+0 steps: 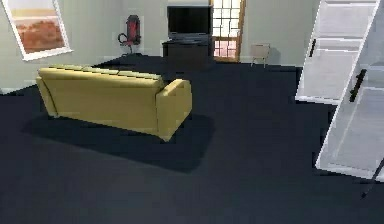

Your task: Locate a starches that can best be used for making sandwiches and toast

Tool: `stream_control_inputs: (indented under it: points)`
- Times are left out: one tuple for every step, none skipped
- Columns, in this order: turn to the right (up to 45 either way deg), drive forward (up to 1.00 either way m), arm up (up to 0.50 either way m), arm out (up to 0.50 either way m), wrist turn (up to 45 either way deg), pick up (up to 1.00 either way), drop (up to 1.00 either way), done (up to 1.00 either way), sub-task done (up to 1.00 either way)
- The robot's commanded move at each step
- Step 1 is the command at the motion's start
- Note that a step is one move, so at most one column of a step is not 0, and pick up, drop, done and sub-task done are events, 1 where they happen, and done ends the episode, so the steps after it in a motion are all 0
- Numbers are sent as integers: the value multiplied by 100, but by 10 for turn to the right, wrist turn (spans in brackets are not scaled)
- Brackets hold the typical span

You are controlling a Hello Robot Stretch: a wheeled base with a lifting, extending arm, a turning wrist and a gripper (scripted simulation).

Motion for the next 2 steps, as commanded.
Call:
stream_control_inputs:
  points:
    - [450,0,0,0,0,0,0,0,0]
    - [450,0,0,0,0,0,0,0,0]
